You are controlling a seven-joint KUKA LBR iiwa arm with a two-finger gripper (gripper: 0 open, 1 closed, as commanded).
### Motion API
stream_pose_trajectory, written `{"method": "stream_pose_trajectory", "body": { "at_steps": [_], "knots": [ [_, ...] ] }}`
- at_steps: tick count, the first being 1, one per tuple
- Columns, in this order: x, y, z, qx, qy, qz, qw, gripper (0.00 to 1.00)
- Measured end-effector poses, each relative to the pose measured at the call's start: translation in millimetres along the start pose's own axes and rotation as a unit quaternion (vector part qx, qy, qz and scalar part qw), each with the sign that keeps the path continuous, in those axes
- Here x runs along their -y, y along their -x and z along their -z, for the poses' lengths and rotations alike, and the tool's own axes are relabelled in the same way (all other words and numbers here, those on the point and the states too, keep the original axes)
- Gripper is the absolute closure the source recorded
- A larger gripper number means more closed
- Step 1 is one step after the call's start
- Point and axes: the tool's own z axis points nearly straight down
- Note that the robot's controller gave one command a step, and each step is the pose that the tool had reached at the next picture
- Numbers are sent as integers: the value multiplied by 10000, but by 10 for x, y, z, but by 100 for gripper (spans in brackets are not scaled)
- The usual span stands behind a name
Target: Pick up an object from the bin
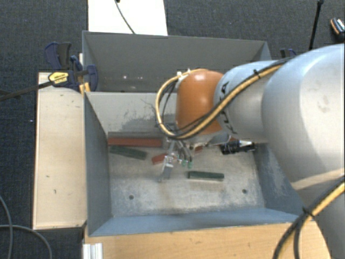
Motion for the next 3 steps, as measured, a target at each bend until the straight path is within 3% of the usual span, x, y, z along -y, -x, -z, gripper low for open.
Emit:
{"method": "stream_pose_trajectory", "body": {
  "at_steps": [1, 2, 3],
  "knots": [
    [-42, -2, 12, 13, 21, -4, 10000, 100],
    [127, 44, 1513, 54, 34, 280, 9996, 100],
    [233, 155, 1878, 45, 23, 1403, 9901, 100]
  ]
}}
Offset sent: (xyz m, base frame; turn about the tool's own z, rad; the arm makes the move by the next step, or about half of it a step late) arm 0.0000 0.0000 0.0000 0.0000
